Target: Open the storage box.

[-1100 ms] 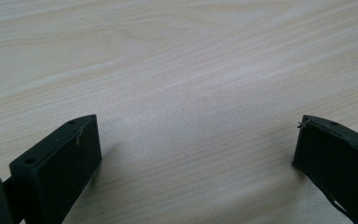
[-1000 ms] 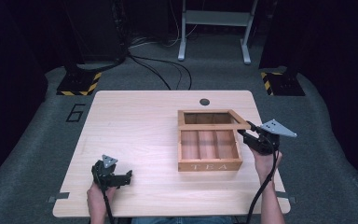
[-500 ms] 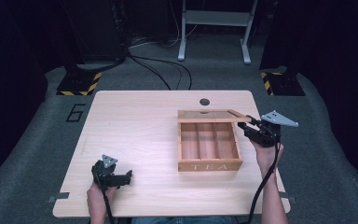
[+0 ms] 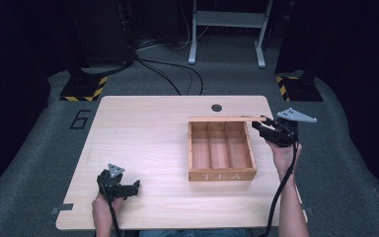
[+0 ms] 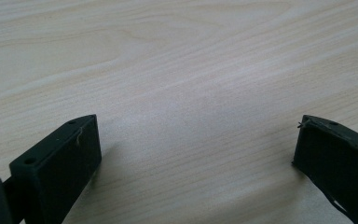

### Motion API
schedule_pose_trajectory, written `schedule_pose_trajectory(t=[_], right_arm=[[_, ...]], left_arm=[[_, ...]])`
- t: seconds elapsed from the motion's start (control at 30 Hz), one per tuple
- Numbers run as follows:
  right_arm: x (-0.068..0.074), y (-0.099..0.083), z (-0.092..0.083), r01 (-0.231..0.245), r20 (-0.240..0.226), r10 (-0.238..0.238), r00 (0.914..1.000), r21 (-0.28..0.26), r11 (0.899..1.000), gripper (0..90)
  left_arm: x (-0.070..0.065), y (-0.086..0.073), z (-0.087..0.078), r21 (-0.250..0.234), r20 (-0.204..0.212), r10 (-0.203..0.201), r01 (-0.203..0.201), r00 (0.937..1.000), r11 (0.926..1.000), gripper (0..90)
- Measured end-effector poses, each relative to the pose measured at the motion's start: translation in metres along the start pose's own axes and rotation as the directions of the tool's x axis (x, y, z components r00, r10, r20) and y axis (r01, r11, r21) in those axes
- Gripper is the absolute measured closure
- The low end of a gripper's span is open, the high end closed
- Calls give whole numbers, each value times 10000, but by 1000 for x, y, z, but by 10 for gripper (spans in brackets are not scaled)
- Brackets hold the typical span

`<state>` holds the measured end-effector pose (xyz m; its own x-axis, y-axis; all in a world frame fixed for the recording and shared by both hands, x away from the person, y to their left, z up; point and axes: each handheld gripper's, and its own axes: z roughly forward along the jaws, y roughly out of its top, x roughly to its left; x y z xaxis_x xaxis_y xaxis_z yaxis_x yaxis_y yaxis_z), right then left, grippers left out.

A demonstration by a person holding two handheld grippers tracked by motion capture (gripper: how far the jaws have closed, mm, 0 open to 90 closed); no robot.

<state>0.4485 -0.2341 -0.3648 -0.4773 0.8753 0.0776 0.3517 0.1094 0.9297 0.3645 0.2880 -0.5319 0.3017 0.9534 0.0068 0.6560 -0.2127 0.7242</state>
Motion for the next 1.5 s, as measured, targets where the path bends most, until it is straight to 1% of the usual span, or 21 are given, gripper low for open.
schedule_pose_trajectory(t=[0.63,0.67,0.7,0.77,0.8,0.9,1.5], right_arm=[[-7,15,7,-126,-129,128,9998,150,9998,579],[-8,17,7,-126,-129,129,9998,191,9997,579],[-8,17,7,-196,-131,198,9997,180,9996,580],[-9,19,8,-135,-134,137,9998,203,9997,580],[-9,20,9,-157,-133,160,9998,216,9996,581],[-10,22,10,-203,-151,207,9997,234,9995,581],[-11,23,10,-224,-161,228,9996,260,9994,581]], left_arm=[[0,0,0,-7,-7,9,-9,10000,10000,4],[0,0,0,49,13,25,-25,10000,10000,4],[0,0,0,-9,-11,6,-6,10000,10000,4],[0,0,0,-52,-43,-13,12,10000,10000,4],[0,0,0,0,-28,52,-52,10000,10000,4],[0,0,0,-9,-31,38,-38,10000,10000,4],[0,0,0,-32,-26,29,-29,10000,10000,4]])
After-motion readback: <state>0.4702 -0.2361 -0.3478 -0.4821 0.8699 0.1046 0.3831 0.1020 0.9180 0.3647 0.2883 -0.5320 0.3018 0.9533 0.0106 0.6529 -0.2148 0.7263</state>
